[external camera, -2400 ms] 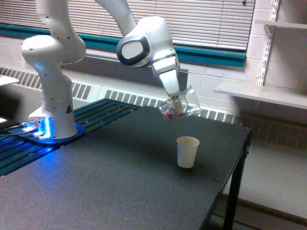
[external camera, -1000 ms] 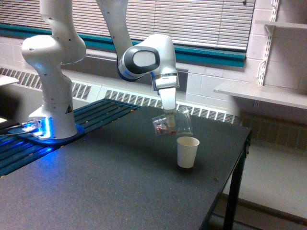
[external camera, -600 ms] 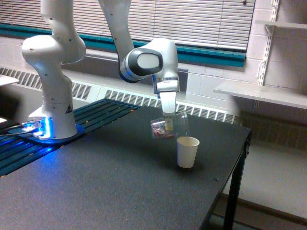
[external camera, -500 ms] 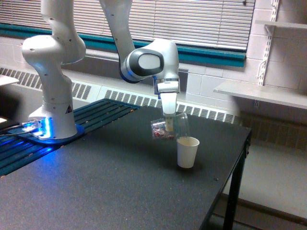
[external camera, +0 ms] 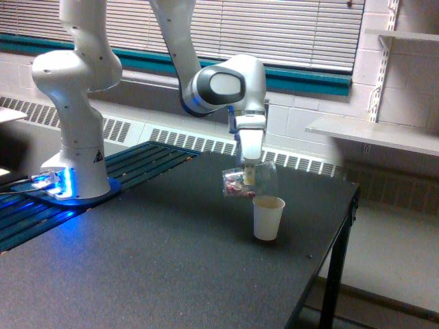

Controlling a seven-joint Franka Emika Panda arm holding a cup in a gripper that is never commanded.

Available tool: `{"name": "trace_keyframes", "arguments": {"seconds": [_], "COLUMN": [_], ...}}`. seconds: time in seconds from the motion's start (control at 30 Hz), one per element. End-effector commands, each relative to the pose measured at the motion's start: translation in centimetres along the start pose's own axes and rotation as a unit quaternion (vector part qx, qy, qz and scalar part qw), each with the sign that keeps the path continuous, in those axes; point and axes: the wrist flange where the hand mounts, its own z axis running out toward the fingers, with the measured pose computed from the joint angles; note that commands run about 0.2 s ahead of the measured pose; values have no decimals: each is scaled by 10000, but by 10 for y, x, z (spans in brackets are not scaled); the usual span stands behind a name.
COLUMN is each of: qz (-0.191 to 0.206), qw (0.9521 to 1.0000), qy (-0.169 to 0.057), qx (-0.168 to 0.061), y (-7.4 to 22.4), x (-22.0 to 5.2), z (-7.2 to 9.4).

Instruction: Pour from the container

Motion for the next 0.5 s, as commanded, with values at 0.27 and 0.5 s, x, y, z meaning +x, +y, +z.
{"name": "trace_keyframes", "arguments": {"seconds": [0.27, 0.5], "qz": [-583, -632], "qw": [9981, 9977], "qy": [-58, -30], "qx": [-174, -243], "y": [-22, -17], "x": [2, 4], "z": [-3, -4]}}
